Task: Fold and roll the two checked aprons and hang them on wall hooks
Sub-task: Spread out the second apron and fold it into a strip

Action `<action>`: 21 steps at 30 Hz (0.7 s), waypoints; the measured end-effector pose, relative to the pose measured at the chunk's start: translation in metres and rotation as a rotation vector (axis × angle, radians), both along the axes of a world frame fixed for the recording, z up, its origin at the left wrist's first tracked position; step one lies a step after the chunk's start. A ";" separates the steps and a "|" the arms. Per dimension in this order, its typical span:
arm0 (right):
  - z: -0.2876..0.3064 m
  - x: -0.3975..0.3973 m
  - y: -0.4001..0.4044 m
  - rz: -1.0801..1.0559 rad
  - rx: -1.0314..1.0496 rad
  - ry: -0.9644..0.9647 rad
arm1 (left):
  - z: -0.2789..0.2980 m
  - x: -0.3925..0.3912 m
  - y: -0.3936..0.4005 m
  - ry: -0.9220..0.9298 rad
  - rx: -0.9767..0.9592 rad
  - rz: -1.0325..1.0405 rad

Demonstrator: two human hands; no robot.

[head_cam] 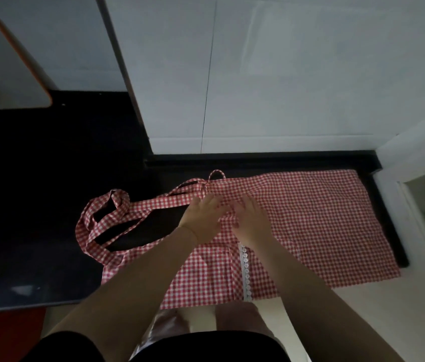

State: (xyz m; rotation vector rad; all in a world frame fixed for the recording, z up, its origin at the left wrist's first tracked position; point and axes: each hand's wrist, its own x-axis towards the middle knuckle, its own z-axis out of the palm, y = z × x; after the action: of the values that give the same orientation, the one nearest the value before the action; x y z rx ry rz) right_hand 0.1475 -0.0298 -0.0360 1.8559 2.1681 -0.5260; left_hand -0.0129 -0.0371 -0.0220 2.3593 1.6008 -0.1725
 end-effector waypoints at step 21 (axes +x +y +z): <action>0.001 -0.020 0.148 -0.080 -0.137 0.306 | -0.011 -0.002 0.087 -0.099 0.036 0.660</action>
State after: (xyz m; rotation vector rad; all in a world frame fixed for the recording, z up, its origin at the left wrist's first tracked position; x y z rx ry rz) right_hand 0.1277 0.1185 -0.0348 1.8971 2.1781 -1.0091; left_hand -0.0151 0.0498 -0.0331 1.7031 2.2291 0.1111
